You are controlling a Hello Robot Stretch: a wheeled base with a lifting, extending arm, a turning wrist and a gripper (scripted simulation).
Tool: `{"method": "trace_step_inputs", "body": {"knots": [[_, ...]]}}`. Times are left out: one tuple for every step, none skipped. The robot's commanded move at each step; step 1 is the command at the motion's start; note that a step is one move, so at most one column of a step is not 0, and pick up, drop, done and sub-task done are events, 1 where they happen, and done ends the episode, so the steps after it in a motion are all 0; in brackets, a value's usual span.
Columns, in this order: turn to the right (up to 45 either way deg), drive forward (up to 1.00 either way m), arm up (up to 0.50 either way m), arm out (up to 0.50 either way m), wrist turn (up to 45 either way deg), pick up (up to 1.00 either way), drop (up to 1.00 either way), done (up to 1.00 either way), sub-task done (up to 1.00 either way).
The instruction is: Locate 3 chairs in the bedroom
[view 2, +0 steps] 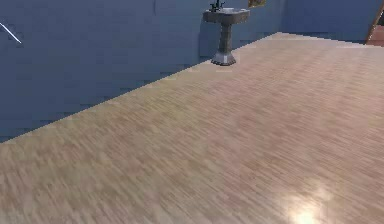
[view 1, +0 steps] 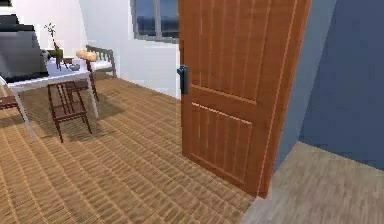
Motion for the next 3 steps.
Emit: {"method": "trace_step_inputs", "body": {"knots": [[0.0,0.30,0.00,0.00,0.0,0.00,0.00,0.00,0.00],[-45.0,0.00,0.00,0.00,0.0,0.00,0.00,0.00,0.00],[0.0,1.00,0.00,0.00,0.0,0.00,0.00,0.00,0.00]]}}
